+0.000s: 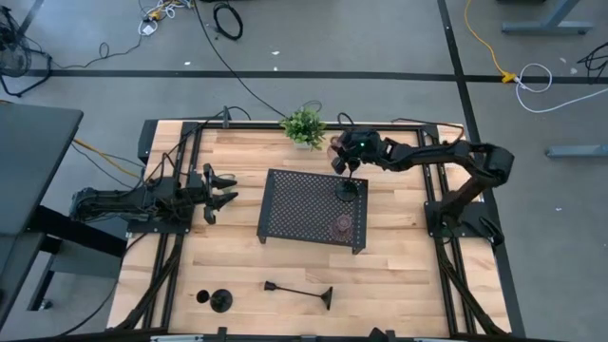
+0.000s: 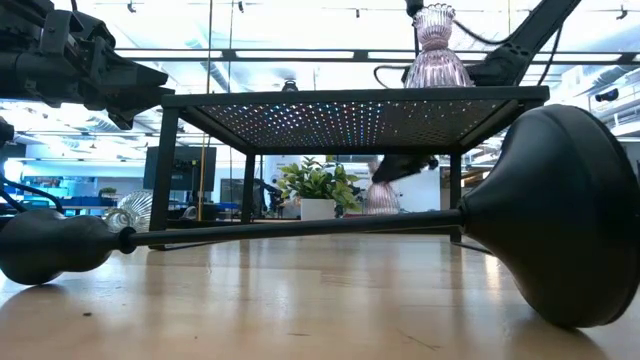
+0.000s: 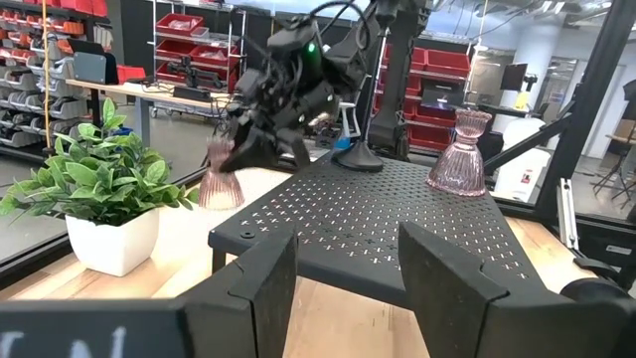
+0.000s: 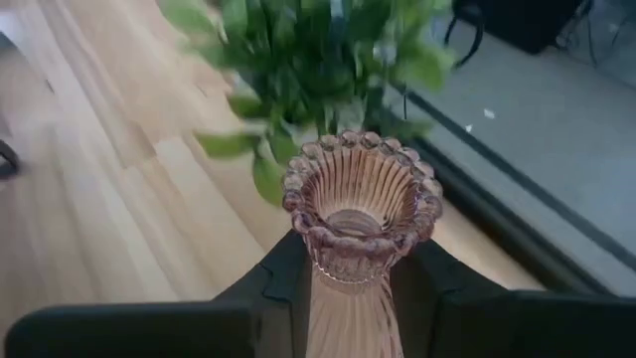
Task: Pick & Place candle stick holders
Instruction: Put the pink glass candle holder on the shelf
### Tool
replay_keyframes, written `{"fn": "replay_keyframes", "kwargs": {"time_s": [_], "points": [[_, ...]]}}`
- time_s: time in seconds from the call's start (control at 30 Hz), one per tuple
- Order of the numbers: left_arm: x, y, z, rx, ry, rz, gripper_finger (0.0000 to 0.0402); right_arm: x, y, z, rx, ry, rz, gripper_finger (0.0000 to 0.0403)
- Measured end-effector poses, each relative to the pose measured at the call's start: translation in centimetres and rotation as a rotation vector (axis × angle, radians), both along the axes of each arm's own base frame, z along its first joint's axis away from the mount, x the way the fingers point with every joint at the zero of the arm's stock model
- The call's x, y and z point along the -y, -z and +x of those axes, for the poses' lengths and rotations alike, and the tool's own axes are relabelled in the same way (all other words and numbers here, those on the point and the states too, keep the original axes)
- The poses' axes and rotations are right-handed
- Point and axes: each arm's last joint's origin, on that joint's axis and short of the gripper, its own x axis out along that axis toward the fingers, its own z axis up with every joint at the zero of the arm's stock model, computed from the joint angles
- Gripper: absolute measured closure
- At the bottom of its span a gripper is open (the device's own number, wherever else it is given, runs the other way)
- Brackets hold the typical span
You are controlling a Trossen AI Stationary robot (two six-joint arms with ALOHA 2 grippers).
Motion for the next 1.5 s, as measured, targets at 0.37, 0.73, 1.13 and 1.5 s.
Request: {"fn": "replay_keyframes", "kwargs": {"time_s": [0.37, 0.73, 1.13, 1.5], "points": [[0.0, 0.0, 0.0, 0.000, 0.000, 0.000, 0.0223, -1.4, -5.4, -2.9, 0.058, 0.012, -0.030, 0.0312], [0.0, 0.0, 0.0, 0.000, 0.003, 0.000, 0.0223, -3.0, -10.3, -5.9, 0.221, 0.023, -0.087, 0.0312], [0.0, 0.0, 0.0, 0.000, 0.004, 0.000, 0.0223, -4.6, -13.9, -8.8, 0.393, 0.020, -0.126, 0.0312], [0.0, -0.1, 0.0, 0.011, 0.003, -0.001, 0.0223, -6.2, -17.2, -11.3, 0.606, -0.016, -0.156, 0.0312]]}}
